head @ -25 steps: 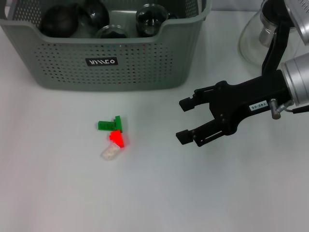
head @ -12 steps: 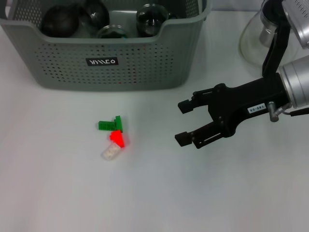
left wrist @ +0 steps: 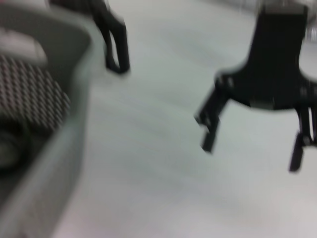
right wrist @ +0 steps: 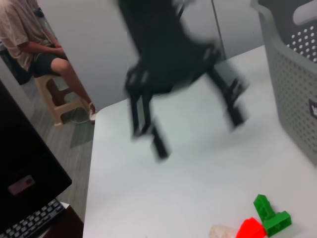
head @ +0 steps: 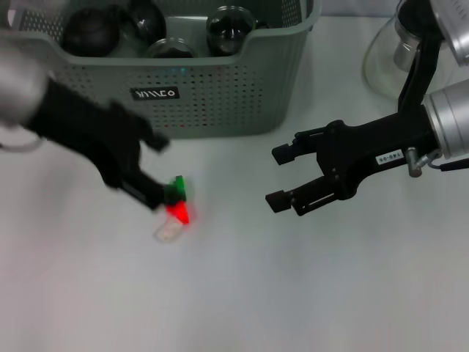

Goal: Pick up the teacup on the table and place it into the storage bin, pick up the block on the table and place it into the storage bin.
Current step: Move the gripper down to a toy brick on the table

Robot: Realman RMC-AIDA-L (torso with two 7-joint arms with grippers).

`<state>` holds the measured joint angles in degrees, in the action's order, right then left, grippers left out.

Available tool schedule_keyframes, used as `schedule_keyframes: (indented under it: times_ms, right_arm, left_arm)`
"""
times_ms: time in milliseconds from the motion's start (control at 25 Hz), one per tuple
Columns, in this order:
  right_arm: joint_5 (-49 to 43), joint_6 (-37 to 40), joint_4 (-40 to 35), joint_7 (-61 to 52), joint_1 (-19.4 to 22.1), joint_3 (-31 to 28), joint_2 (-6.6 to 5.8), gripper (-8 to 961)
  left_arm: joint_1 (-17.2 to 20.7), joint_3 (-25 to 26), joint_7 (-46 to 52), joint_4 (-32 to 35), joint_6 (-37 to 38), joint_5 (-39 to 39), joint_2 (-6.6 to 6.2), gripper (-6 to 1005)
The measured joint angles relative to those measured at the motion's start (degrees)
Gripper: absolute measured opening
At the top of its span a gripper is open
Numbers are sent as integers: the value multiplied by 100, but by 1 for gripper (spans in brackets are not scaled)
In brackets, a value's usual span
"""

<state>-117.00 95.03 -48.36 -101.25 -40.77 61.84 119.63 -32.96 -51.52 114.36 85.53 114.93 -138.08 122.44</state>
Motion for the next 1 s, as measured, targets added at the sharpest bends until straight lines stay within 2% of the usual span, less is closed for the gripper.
schedule_keyframes:
  times_ms: [80,160,320,640,1000]
  right_arm:
    - [-8,-19,39,5,5,-55,-1,944]
    - [-12,-38,110,32,0,-97,-5,944]
    - [-16,-46,143,52,4,-115,-11,944]
    - [-34,-127,143,144,-6,-113,-26,944]
    - [-36,-163,143,217,-13,-68,-47,944]
  left_arm:
    - [121,-335,313,99,-45,-205,136,945]
    - [229,-662,624,76,-223,-311,200,944]
    - [472,-1391,1286,-11,-654,-404,185,941]
    - [708,-2415,2024,-102,-1279,-910,203,935]
    - [672,-3160,2543,-472,-2107,-1642,218,929]
